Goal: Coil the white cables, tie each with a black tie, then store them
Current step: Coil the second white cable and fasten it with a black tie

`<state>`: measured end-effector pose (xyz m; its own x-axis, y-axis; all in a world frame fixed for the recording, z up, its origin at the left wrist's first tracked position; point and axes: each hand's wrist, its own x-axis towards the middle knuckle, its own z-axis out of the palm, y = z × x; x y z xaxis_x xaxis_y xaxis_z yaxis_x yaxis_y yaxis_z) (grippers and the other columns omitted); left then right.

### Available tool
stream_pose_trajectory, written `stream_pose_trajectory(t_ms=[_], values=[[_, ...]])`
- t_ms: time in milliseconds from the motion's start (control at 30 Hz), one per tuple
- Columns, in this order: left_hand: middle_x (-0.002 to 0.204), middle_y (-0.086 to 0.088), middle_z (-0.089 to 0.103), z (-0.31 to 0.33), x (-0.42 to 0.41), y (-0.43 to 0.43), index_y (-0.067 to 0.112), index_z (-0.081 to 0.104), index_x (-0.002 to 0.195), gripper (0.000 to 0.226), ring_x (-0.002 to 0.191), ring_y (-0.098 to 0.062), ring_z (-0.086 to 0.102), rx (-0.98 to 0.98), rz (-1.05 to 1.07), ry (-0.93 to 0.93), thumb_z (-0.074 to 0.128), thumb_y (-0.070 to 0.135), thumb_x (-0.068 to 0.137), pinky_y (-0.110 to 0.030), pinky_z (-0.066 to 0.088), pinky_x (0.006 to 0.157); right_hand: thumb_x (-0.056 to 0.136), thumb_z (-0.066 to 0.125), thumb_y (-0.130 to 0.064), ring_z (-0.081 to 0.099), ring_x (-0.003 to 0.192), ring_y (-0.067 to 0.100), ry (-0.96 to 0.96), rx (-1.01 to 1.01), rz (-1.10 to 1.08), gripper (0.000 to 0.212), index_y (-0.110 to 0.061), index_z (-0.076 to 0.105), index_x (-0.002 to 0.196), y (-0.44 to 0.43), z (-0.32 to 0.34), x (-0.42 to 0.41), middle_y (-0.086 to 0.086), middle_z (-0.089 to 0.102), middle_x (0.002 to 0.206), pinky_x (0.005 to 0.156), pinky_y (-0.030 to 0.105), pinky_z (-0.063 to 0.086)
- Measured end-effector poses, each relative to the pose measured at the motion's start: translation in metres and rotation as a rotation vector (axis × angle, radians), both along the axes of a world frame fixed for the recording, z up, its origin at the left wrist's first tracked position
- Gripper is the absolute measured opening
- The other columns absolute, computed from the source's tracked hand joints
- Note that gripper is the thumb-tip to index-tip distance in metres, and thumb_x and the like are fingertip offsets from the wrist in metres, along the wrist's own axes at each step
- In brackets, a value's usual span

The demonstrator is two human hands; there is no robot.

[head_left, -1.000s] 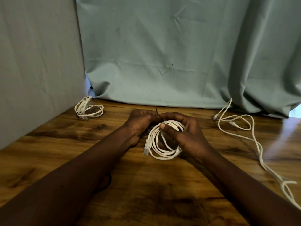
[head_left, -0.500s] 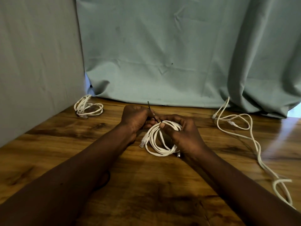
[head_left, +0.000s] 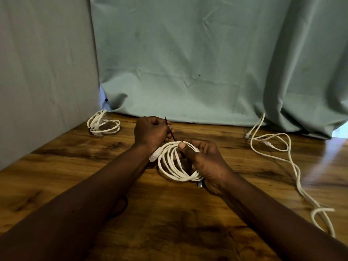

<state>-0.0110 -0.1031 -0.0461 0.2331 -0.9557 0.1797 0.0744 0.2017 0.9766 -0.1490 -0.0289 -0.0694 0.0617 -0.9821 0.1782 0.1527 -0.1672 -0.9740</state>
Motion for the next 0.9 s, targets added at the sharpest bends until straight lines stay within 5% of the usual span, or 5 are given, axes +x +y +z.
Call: stream_pose_trajectory(t_ms=[233, 433, 800, 900], values=[[0.074, -0.016, 0.076, -0.001, 0.003, 0.001, 0.004, 0.073, 0.076, 0.017, 0.058, -0.022, 0.065, -0.031, -0.036, -0.043, 0.068, -0.008, 0.087, -0.032, 0.054, 0.061, 0.101, 0.062, -0.015, 0.073, 0.068, 0.025, -0.014, 0.078, -0.003, 0.021, 0.000, 0.077, 0.105, 0.003, 0.000, 0.005, 0.023, 0.077, 0.089, 0.062, 0.032, 0.060], [0.081, -0.013, 0.078, 0.002, 0.017, 0.003, -0.001, 0.074, 0.091, 0.007, 0.067, -0.016, 0.073, -0.054, -0.369, -0.115, 0.072, -0.007, 0.088, -0.023, 0.059, 0.059, 0.105, 0.056, -0.020, 0.058, 0.041, 0.004, 0.206, 0.101, 0.099, 0.031, 0.005, 0.073, 0.098, 0.011, 0.004, -0.005, 0.003, 0.069, 0.060, 0.040, 0.016, 0.043], [0.075, -0.016, 0.076, -0.007, 0.001, -0.002, 0.002, 0.074, 0.080, 0.014, 0.054, -0.015, 0.066, -0.116, -0.130, -0.098, 0.071, -0.009, 0.088, -0.029, 0.053, 0.060, 0.105, 0.056, -0.030, 0.063, 0.066, 0.027, 0.205, 0.082, 0.088, 0.038, -0.003, 0.079, 0.092, 0.003, 0.004, -0.005, 0.034, 0.071, 0.089, 0.052, 0.023, 0.050], [0.075, -0.016, 0.077, -0.007, 0.002, -0.002, 0.002, 0.075, 0.080, 0.014, 0.054, -0.014, 0.067, -0.123, -0.110, -0.103, 0.070, -0.008, 0.088, -0.028, 0.053, 0.059, 0.106, 0.055, -0.030, 0.061, 0.051, 0.020, 0.209, 0.093, 0.076, 0.040, 0.003, 0.076, 0.098, 0.003, 0.004, -0.006, 0.026, 0.069, 0.076, 0.046, 0.019, 0.046]])
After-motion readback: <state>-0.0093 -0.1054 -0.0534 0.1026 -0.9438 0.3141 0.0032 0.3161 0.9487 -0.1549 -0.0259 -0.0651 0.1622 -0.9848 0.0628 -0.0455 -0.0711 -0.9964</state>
